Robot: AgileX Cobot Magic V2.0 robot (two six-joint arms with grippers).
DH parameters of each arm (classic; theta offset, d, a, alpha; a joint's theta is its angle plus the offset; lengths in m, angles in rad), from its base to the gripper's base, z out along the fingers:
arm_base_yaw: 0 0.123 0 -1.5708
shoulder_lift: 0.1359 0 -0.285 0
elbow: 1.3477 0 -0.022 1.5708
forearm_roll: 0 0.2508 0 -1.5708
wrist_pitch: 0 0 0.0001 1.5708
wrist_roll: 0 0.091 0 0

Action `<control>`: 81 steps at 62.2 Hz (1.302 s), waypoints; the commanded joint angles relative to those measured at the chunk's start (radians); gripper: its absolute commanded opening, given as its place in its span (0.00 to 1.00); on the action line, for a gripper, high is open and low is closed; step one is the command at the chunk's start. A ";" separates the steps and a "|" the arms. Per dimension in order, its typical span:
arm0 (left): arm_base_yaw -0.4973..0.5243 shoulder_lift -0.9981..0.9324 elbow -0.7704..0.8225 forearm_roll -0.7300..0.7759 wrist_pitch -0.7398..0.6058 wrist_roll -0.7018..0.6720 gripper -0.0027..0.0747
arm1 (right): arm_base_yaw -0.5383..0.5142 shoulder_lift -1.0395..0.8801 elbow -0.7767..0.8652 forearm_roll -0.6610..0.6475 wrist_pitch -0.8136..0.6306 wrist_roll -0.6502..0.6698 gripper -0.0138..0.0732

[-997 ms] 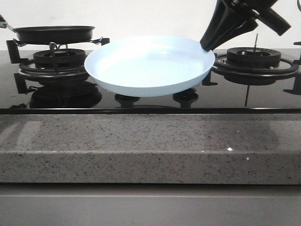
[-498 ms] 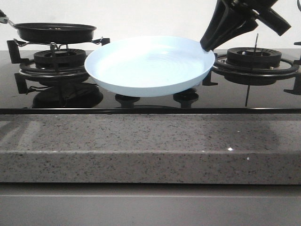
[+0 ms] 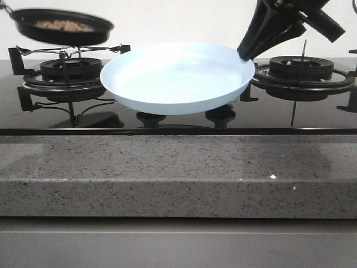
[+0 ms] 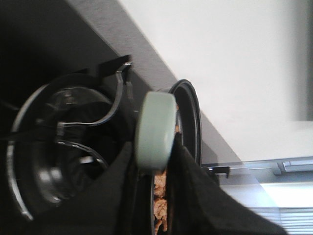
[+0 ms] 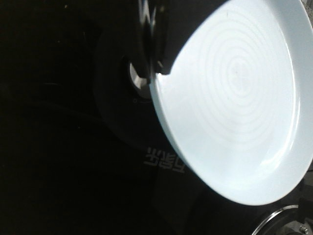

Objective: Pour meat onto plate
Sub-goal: 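Lift the black pan with the left gripper over the plate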

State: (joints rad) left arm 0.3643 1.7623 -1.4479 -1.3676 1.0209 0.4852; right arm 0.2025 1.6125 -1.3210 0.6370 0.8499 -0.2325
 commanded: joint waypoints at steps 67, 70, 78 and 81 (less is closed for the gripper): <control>-0.545 -0.298 0.020 0.146 -0.303 0.224 0.01 | 0.000 -0.051 -0.023 0.045 -0.021 -0.012 0.10; -0.555 -0.305 0.020 0.154 -0.306 0.252 0.01 | 0.000 -0.051 -0.023 0.045 -0.021 -0.012 0.10; -0.576 -0.336 0.018 0.193 -0.336 0.307 0.01 | 0.000 -0.051 -0.023 0.045 -0.021 -0.012 0.10; -0.585 -0.350 0.018 0.209 -0.352 0.336 0.01 | 0.000 -0.051 -0.023 0.045 -0.021 -0.012 0.10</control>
State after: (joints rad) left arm -0.2016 1.4833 -1.3942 -1.1112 0.7317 0.7807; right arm 0.2025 1.6125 -1.3210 0.6370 0.8509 -0.2346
